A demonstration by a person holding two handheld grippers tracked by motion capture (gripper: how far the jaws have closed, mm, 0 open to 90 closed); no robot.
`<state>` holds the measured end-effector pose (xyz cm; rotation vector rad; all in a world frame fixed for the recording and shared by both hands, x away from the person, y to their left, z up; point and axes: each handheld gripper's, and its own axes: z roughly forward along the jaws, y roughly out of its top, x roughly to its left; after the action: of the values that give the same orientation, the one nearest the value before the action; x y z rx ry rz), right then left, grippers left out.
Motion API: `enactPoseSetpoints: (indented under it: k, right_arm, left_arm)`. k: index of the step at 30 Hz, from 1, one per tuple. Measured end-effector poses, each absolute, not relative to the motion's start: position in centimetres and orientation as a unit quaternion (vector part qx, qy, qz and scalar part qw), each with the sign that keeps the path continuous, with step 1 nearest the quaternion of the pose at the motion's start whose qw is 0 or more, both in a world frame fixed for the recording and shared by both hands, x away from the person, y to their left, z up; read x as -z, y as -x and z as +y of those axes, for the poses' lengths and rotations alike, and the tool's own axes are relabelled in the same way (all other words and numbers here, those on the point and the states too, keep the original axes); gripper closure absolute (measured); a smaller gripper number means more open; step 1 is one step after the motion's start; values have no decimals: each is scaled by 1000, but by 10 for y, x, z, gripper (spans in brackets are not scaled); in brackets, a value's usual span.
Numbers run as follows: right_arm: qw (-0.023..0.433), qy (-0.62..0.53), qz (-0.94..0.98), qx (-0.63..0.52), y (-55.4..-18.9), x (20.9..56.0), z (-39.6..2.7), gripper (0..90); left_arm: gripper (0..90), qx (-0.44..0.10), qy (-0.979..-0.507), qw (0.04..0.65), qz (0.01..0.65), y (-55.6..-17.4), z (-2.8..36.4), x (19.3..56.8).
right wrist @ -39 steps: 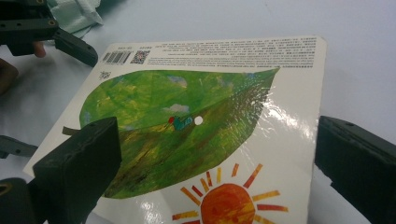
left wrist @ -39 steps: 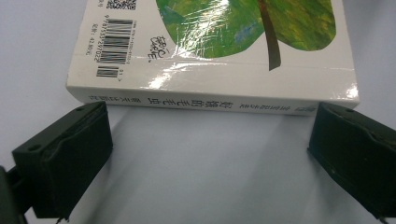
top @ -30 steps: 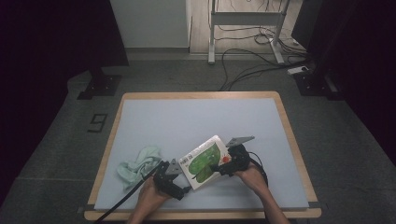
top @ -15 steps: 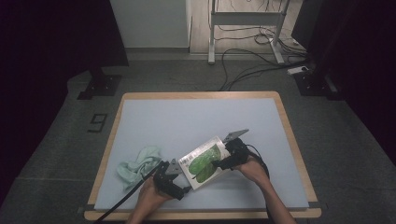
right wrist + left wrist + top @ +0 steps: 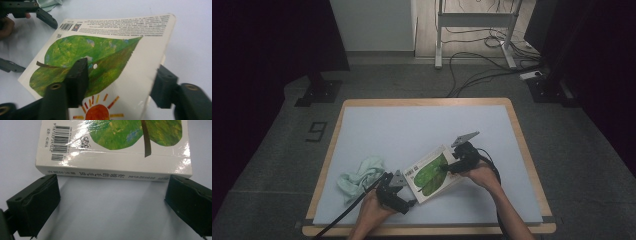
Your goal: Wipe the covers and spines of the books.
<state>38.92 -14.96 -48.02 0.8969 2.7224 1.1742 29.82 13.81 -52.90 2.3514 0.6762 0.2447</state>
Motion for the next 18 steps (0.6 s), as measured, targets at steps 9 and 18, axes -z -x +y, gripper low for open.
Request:
enactPoseSetpoints:
  k: [9, 18]
  right_arm:
    - [23, -268, 874, -406, -383, 479, -165, 576]
    - [17, -251, 874, -416, -376, 480, -177, 642]
  left_arm:
    - [15, -68, -894, 342, 281, -303, 142, 525]
    - [27, -45, -880, 361, 305, -311, 143, 524]
